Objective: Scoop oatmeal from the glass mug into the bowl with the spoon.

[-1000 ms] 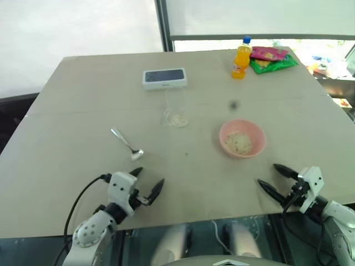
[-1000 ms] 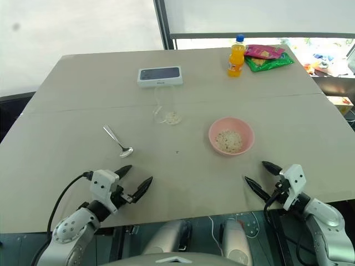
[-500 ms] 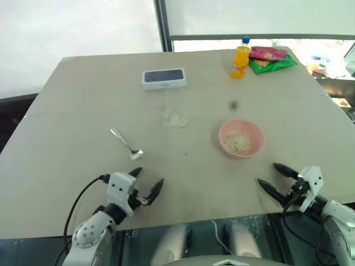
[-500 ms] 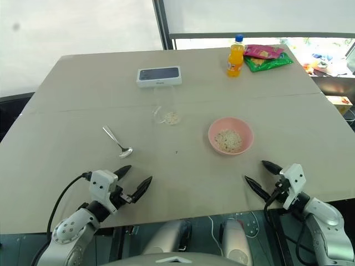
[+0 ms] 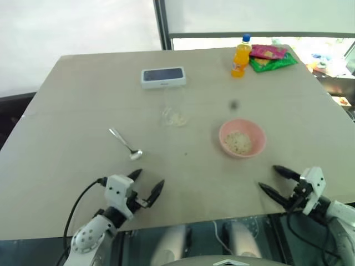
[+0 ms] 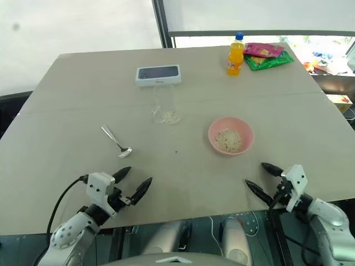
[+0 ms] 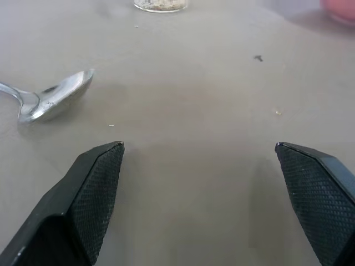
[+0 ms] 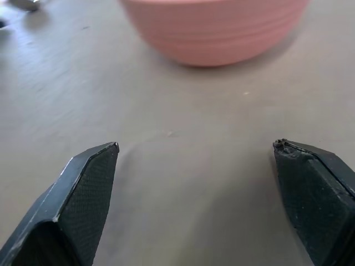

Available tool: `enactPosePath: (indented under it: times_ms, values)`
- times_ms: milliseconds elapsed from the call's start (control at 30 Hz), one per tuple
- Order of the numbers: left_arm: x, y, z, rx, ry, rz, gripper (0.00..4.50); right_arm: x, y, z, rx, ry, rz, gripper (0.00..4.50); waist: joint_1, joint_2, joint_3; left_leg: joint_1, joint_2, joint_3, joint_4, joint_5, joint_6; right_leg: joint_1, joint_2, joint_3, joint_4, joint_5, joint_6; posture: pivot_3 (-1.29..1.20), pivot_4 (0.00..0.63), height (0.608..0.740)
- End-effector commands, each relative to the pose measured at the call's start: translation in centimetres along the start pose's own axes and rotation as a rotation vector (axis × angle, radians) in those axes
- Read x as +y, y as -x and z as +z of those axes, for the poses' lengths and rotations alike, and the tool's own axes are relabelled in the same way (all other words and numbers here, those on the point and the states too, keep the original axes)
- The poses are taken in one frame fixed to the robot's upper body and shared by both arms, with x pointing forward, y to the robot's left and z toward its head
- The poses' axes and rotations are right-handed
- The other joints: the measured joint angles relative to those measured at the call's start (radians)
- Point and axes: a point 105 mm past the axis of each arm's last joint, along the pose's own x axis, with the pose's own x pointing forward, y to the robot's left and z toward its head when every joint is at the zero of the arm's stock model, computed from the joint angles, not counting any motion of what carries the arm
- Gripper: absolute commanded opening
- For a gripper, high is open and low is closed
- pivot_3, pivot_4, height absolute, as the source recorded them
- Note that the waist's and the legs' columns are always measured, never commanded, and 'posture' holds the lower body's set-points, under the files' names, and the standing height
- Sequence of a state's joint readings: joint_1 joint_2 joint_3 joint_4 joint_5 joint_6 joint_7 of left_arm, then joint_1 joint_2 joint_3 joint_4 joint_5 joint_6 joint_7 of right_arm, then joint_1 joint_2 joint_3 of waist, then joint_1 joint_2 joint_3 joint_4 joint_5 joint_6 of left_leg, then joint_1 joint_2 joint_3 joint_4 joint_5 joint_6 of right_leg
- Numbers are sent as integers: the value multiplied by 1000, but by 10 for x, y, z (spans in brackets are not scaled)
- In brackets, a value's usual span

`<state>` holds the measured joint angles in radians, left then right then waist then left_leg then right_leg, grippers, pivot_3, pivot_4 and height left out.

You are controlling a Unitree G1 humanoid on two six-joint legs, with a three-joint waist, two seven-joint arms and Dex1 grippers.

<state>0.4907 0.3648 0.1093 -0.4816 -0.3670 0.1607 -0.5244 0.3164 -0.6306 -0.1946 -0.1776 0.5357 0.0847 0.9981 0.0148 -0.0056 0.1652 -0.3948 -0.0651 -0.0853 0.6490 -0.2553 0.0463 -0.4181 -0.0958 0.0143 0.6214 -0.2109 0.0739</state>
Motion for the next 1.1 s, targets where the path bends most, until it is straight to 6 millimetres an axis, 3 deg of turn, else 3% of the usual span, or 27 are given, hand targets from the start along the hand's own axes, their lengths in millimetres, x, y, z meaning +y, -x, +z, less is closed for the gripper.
enactPosePath:
  times_ms: [33, 133, 233, 400, 500, 600, 900, 1100]
  values:
    - [7, 3, 30, -61, 32, 47, 4500, 9, 3, 51, -95, 29, 116, 4474, 0, 0, 1, -2, 0, 0, 0, 0, 0, -2, 1, -2, 0, 0, 0, 0, 150, 740]
    - [23, 4, 46, -88, 135, 129, 4500, 19, 2, 80, -84, 75, 219, 4474, 0, 0, 5, -2, 0, 0, 1, 0, 0, -2, 1, -4, 1, 0, 0, 0, 150, 740]
    - [41, -1, 64, -93, 105, 231, 4500, 27, -5, 109, -93, 118, 294, 4474, 1, -1, 6, -2, 0, -2, 2, 0, 0, -2, 2, -6, 2, 0, 0, 0, 150, 740]
    - [67, -19, 93, -117, 110, 382, 4500, 35, -17, 133, -106, 170, 353, 4474, 14, -7, 8, -3, -1, -3, 4, 3, 4, -1, 6, -8, 2, 3, 4, 0, 150, 740]
    - [89, -20, 97, -66, 138, 527, 4500, 36, -21, 134, -110, 158, 351, 4474, 22, -9, 8, -3, -1, -3, 4, 3, 4, 0, 6, -8, 2, 6, 0, 0, 150, 740]
    - [96, -26, 93, 14, 164, 562, 4500, 35, -23, 129, -96, 163, 345, 4474, 24, -9, 8, -3, -2, -2, 4, 4, -1, -1, 7, -6, 1, 6, 0, 0, 150, 740]
    - [79, -58, 77, 235, 199, 567, 4500, 36, -27, 131, -124, 158, 334, 4474, 25, -12, 10, -3, -2, -2, 4, 4, -4, -1, 8, -6, 2, 6, -1, 0, 150, 740]
    - [94, -43, 67, 298, 271, 747, 4500, 34, -25, 130, -121, 156, 315, 4474, 19, -12, 10, -2, -1, -1, 4, 5, -5, -2, 9, -4, 3, 6, -1, 0, 150, 740]
